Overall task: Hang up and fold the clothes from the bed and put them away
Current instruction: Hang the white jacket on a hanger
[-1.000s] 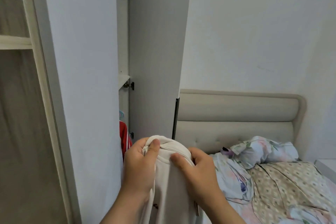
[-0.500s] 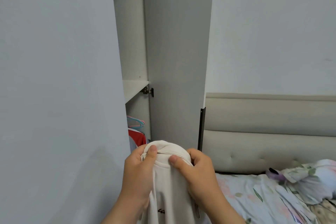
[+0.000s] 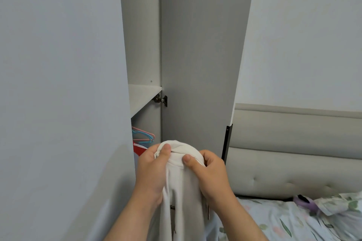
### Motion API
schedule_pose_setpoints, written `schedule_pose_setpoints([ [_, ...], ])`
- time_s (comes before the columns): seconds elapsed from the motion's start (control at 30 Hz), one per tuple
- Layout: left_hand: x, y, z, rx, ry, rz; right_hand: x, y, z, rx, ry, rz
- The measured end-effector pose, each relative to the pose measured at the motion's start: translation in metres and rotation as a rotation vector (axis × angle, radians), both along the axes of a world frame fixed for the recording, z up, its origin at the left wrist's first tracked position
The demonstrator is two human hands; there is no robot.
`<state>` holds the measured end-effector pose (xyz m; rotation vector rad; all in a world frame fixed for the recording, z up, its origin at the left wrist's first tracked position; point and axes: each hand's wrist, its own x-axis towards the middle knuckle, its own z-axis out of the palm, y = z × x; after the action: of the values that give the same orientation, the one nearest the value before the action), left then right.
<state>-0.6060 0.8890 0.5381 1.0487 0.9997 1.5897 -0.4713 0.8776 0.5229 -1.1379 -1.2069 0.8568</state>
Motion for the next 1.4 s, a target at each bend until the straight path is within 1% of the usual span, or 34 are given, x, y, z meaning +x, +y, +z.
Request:
schedule_pose_setpoints([
  [0.2,-0.004,0.043,-0.020,-0.002,-0.044,0.048,0.001,0.046,-0.007,-0.007,-0.020,0.007],
  [0.4,-0.002,0.091,-0.042,-0.055,-0.028,0.116,-0.001,0.099,-0.026,-0.051,0.028,0.054],
  [0.6,0.003,0.148,-0.078,-0.190,-0.047,0.239,0.003,0.171,-0.062,-0.114,0.021,0.171],
  [0.67,0.001,0.162,-0.093,-0.246,-0.004,0.301,0.003,0.194,-0.081,-0.130,-0.006,0.225],
  [0.83,-0.006,0.193,-0.120,-0.284,0.054,0.464,-0.007,0.248,-0.114,-0.153,-0.089,0.409],
  [0.93,-0.012,0.209,-0.127,-0.258,0.124,0.515,-0.018,0.278,-0.124,-0.153,-0.092,0.502],
  [1.03,-0.021,0.222,-0.132,-0.256,0.163,0.616,-0.028,0.314,-0.129,-0.167,-0.069,0.463],
  [1.2,-0.033,0.233,-0.142,-0.284,0.090,0.648,-0.061,0.373,-0.137,-0.174,-0.254,0.410],
  [1.27,-0.038,0.236,-0.144,-0.297,0.091,0.680,-0.076,0.389,-0.145,-0.173,-0.309,0.412],
  [1.4,-0.040,0.239,-0.146,-0.336,0.103,0.717,-0.099,0.409,-0.159,-0.135,-0.547,0.434],
])
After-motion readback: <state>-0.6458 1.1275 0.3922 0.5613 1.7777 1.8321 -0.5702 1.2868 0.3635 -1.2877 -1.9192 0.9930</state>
